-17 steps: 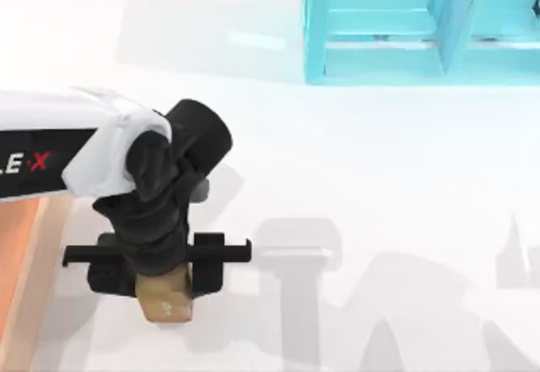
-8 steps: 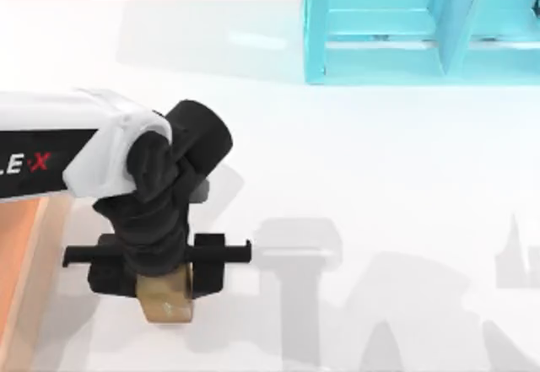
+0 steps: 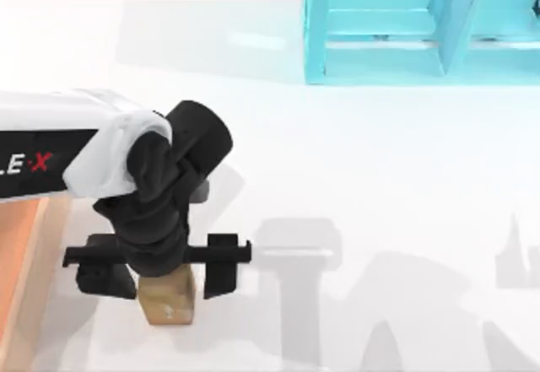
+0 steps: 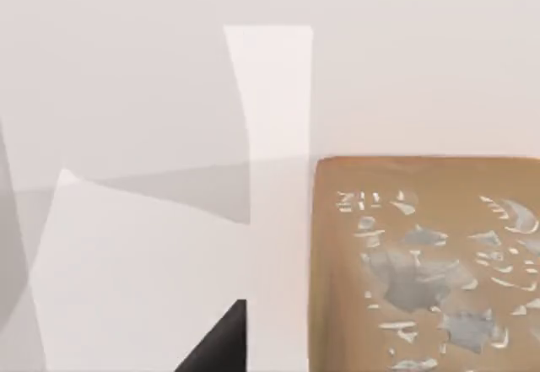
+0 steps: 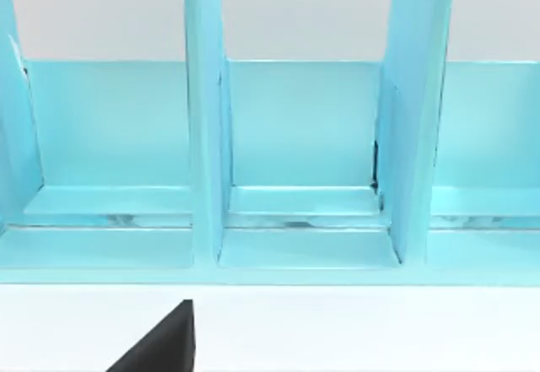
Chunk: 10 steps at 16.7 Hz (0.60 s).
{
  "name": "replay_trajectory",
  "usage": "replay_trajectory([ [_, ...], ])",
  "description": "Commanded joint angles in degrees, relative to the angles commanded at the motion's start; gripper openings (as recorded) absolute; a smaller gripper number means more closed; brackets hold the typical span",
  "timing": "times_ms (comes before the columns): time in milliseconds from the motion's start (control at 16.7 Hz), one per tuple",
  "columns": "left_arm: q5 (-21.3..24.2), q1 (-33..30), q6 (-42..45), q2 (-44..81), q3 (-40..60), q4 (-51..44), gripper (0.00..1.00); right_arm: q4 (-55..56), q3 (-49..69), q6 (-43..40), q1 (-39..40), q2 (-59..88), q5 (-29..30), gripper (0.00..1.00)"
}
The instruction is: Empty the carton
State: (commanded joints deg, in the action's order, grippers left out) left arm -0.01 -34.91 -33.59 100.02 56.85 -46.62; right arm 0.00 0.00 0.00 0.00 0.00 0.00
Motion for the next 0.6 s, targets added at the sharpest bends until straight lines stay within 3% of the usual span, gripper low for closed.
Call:
replay_trajectory([
  [600,0.0,-0.1,-0.1,-0.4,1.0,-1.0,1.0,0.0,0.0,0.0,0.0,0.0,0.0,1.0],
])
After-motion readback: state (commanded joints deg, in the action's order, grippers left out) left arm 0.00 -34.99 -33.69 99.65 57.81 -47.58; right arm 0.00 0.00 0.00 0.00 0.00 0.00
